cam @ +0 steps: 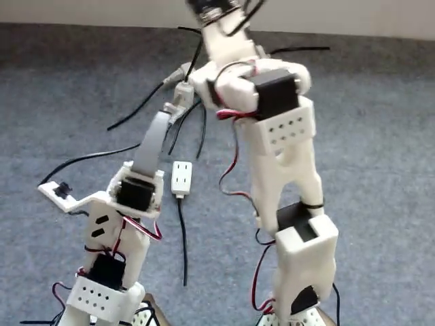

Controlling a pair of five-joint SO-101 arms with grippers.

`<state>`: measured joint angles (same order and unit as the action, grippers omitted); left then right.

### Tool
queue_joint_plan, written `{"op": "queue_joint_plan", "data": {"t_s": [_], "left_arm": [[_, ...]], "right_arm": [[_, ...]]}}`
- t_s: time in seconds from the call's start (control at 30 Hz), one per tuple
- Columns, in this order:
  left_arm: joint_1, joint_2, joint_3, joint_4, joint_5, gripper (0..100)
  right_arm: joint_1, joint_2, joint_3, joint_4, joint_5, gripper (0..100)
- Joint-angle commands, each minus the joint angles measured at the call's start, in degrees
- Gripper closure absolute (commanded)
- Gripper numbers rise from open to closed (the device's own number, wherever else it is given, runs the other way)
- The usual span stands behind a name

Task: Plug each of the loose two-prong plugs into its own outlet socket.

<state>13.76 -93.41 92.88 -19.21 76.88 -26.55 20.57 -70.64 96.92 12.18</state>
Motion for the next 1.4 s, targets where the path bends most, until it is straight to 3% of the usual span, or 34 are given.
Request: {"op": "queue_joint_plan", "data": {"t_s": [0.0, 0.13, 0.23, 0.33, 0.43, 0.53, 0.67, 0.9, 1.27, 1.37], "left_arm": [[-5.6, 0.2, -0.7, -0.6, 1.2, 99], [-6.6, 0.3, -2.1, 2.0, 1.2, 99], [-6.5, 1.8, -8.0, 13.7, 1.2, 99], [-6.5, 8.5, -15.1, 21.5, 1.2, 99], [-6.5, 18.9, -21.7, 22.6, 0.6, 99], [-6.5, 30.5, -30.9, 28.2, -5.1, 99], [-6.4, 43.6, -47.3, 47.8, -11.0, 99], [-5.9, 57.6, -70.5, 78.2, -33.8, 99], [-3.7, 76.4, -85.9, 99.2, -60.0, 99], [-0.8, 83.3, -90.9, 101.8, -63.5, 99]], "right_arm": [[7.2, -4.1, -4.4, 0.2, 0.8, 99.1], [13.1, -5.8, -4.4, 1.7, 0.4, 99.1], [15.2, -5.8, -3.4, 4.4, 0.4, 99.1], [17.5, -6.1, 2.2, 4.2, 0.3, 99.1], [17.5, -6.2, 5.3, 4.2, 0.3, 99.1], [17.6, -6.2, 6.1, 4.2, -2.0, 99.1], [18.6, -5.9, 7.4, 4.2, -4.0, 99.1], [18.9, -6.1, 12.3, 4.2, -4.4, 99.1], [18.9, -6.2, 21.0, 4.2, -4.4, 99.1], [18.9, -6.2, 22.0, 4.2, -4.4, 99.1]]}}
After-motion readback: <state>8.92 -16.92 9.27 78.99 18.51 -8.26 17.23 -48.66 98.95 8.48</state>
